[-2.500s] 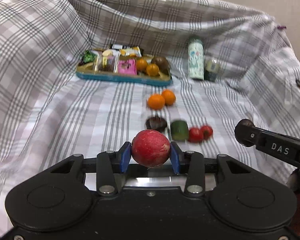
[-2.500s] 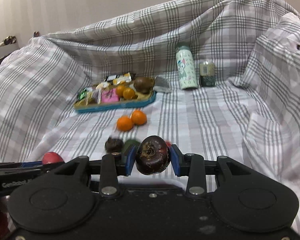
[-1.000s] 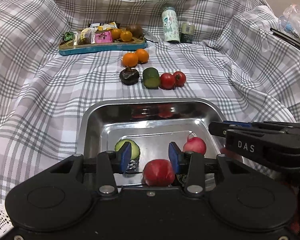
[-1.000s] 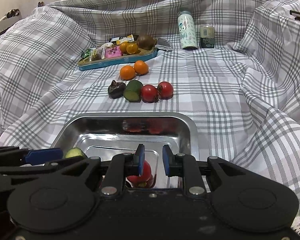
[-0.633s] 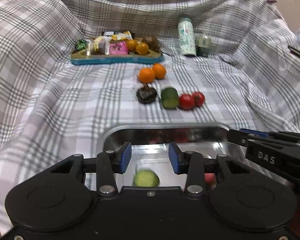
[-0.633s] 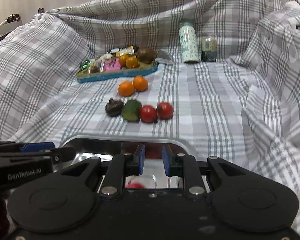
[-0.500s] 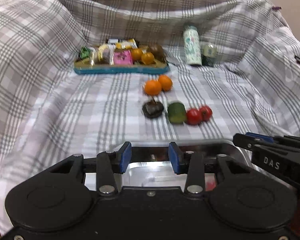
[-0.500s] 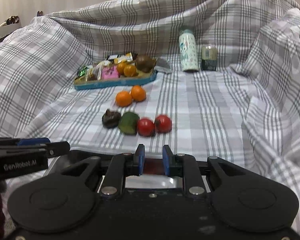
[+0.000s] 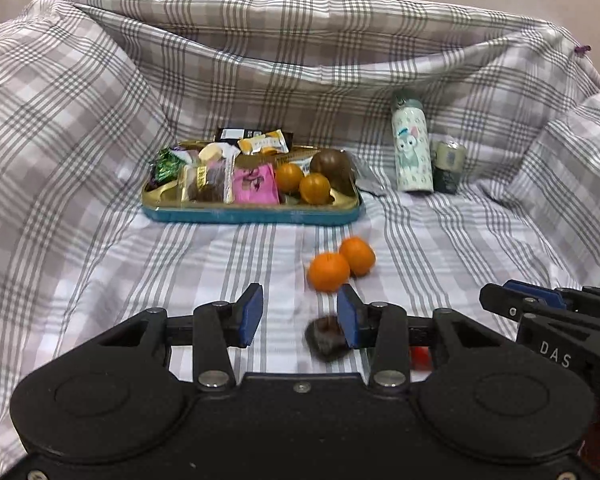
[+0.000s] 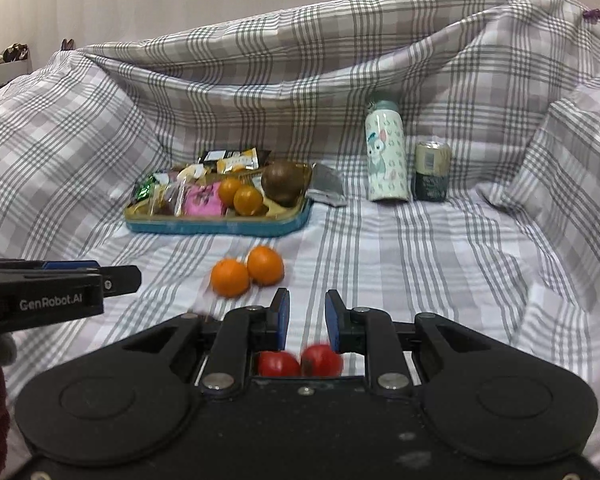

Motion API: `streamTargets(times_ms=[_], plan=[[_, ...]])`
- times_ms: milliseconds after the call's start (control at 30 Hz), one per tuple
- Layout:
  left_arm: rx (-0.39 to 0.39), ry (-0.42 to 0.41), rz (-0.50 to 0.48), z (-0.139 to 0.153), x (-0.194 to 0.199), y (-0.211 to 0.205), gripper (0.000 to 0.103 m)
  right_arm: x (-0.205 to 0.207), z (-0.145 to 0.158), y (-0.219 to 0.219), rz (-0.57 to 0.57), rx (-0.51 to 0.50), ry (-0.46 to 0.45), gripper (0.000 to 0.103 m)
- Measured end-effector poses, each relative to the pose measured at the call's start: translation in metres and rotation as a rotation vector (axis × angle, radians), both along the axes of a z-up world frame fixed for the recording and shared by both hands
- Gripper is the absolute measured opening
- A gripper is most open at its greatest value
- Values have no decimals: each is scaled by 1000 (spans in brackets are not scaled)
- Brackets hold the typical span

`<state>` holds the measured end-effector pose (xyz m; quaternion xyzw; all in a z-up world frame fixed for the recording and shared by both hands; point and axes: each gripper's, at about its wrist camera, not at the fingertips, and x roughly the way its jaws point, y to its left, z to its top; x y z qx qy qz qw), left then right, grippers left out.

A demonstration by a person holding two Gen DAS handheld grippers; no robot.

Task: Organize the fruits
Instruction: 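Move both open tools forward to the two loose oranges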

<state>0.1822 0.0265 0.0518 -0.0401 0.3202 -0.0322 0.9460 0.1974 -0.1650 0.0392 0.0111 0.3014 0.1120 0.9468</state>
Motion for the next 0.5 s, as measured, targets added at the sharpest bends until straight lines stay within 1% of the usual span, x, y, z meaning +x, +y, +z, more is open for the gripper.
streamTargets(times_ms=[133,367,500], plan=[[-20,7,4,-4,26,6,48,27,-1,2,-13,0,-6,22],[-21,20,10,-15,58,5,48,68,-4,9,-23,-7,-13,22],[-10,29,-9,-21,72,-1,48,88,-6,13,-28,-16,-27,22]])
